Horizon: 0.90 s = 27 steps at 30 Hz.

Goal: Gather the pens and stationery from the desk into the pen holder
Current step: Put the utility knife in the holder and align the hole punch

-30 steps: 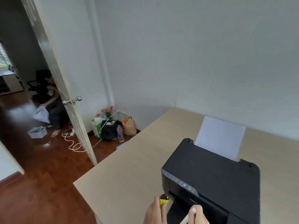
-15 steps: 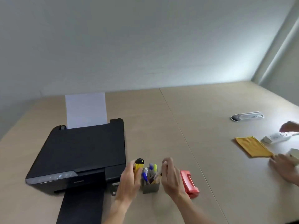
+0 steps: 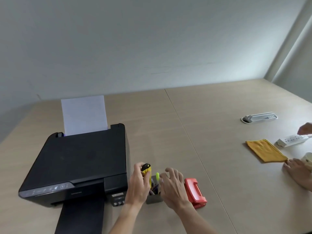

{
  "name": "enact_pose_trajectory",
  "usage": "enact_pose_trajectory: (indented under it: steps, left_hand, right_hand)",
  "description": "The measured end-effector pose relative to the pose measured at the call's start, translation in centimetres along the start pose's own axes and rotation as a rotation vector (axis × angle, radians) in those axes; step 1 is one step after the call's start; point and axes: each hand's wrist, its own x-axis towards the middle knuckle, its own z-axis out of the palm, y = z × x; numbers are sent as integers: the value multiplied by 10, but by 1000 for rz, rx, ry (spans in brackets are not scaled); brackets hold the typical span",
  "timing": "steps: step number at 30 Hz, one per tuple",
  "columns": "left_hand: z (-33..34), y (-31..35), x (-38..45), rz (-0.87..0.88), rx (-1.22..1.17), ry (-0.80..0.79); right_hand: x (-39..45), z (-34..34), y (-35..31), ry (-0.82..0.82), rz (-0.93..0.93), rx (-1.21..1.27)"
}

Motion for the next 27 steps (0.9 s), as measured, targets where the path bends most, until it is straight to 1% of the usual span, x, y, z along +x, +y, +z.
enact_pose_trajectory:
  steps: [6, 10, 14, 16, 18, 20, 21, 22, 24, 27]
  left_hand:
    - [6, -4, -5, 16, 87, -79]
    - [10, -8, -13, 24, 159, -163]
    - [14, -14, -21, 72, 188, -149]
    - [16, -16, -23, 104, 245, -133]
    - [15, -12, -26, 129, 319, -153]
    - [16, -9, -29, 190, 410, -232]
    - [18, -9, -31, 223, 465, -281]
    - [20, -10, -32, 238, 522, -324]
    - [26, -12, -31, 212, 620, -386]
    - [34, -13, -25, 162, 695, -416]
  right_hand:
    - [-5, 0, 12, -3, 72, 65]
    - [-11, -1, 22, 5, 197, 148]
    - [-23, 1, 36, 68, 385, 191]
    - [-31, 4, 47, 76, 473, 154]
    - [-38, 8, 58, 55, 559, 34]
    - [-45, 11, 67, 18, 646, -53]
    - [-47, 13, 70, -5, 675, -55]
    - [-49, 15, 71, -31, 693, -40]
    - [-52, 20, 73, -66, 697, -23]
    - [-51, 25, 73, -38, 670, -20]
